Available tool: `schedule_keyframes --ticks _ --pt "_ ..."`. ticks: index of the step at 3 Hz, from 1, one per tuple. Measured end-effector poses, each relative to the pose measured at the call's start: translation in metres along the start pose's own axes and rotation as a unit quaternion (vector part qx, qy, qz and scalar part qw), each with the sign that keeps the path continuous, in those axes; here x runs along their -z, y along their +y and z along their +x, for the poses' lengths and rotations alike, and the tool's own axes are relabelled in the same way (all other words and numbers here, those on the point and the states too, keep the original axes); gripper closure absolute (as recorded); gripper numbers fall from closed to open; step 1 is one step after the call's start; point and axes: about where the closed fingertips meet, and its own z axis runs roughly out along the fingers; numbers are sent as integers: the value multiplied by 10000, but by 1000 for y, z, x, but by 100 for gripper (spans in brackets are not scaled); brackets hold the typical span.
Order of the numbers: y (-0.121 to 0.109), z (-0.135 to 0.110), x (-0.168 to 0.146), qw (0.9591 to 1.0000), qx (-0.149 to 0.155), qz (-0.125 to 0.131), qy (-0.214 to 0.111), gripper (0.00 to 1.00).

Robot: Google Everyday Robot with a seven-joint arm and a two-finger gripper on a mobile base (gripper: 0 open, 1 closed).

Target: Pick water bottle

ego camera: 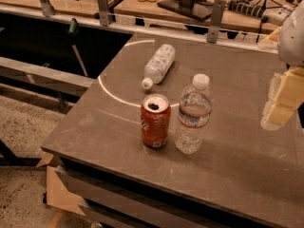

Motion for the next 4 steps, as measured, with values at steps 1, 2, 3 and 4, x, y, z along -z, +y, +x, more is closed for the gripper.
schedule_keyframes --ticks 1,2,3,4 --pt "0 0 0 10000 0 1 0 0" --pt "3 -6 0 9994 -48 -25 -353 0" --pt "13 -16 -23 9874 -217 -85 -1563 0" --pt "23 -36 -35 9674 -336 -291 -2493 0"
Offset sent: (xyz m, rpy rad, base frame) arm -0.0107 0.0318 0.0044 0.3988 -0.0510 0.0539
